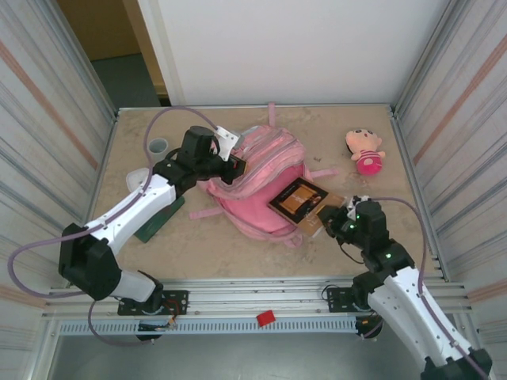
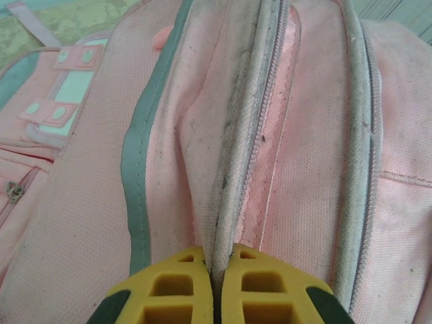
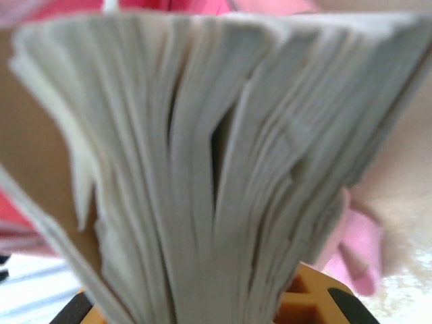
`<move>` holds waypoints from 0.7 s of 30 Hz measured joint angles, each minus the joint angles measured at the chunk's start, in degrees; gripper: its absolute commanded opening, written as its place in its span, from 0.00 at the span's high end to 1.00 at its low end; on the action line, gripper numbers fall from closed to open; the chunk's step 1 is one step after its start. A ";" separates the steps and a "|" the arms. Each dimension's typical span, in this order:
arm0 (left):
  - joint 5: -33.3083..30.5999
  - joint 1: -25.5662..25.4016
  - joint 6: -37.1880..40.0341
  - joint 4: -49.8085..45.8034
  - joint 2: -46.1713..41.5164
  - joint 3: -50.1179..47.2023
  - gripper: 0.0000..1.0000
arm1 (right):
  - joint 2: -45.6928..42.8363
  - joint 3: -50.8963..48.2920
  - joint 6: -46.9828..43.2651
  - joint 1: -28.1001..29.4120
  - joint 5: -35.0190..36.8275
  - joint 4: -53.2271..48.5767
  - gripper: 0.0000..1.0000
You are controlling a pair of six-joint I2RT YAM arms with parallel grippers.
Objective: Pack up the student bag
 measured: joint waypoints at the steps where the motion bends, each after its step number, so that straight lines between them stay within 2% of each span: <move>1: 0.57 0.28 -0.22 0.04 0.50 0.46 1.00 | 1.27 -0.94 1.42 1.95 0.68 3.41 1.00; 6: 2.84 1.11 -1.14 0.09 2.01 2.51 1.00 | 12.87 -2.43 6.34 9.44 4.81 21.31 1.00; 11: 4.74 2.12 -1.84 0.63 2.14 2.86 1.00 | 24.74 -1.95 8.35 12.79 9.40 36.15 1.00; 21: 9.07 3.39 -4.28 2.91 3.02 3.08 1.00 | 47.15 8.24 9.94 18.71 22.47 47.58 1.00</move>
